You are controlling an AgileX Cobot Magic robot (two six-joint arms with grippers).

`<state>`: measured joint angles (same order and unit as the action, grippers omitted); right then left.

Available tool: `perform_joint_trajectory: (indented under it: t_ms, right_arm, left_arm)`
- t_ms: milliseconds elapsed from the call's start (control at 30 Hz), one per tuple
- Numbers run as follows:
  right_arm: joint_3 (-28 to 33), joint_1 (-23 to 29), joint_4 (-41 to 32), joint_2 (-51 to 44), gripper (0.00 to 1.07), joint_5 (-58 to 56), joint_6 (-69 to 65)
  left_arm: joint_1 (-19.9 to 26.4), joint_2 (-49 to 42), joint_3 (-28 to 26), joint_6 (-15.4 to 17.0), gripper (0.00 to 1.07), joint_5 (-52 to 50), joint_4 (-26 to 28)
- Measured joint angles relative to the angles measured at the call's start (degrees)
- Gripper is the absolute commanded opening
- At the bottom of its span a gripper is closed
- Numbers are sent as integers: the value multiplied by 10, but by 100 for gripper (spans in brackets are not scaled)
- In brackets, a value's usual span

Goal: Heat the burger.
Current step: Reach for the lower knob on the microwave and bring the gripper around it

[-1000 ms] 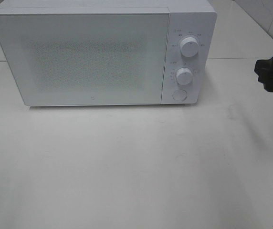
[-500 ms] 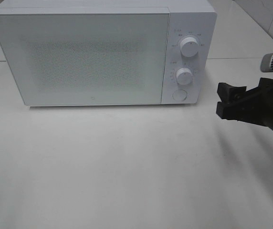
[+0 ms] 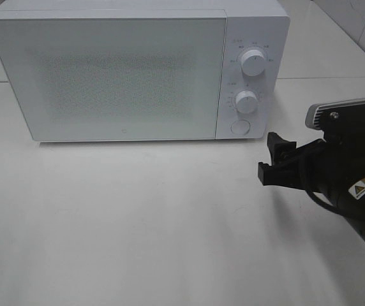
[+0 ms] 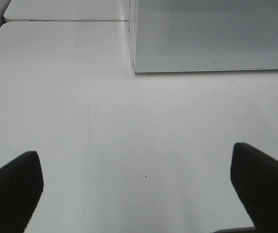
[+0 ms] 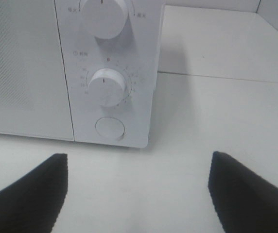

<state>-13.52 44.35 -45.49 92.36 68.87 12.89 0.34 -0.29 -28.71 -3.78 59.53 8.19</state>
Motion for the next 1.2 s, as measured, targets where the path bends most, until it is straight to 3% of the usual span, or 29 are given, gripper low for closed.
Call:
perform_joint_trajectory:
  t_ms: [600,1200]
  right_arm:
    - [-104,18,-51,68,76,7,1]
    - [-108,14,-49,73,76,7,1]
  left_arm:
    - [0,0,0,0,103,0,0]
    - [0,0,0,0,103,0,0]
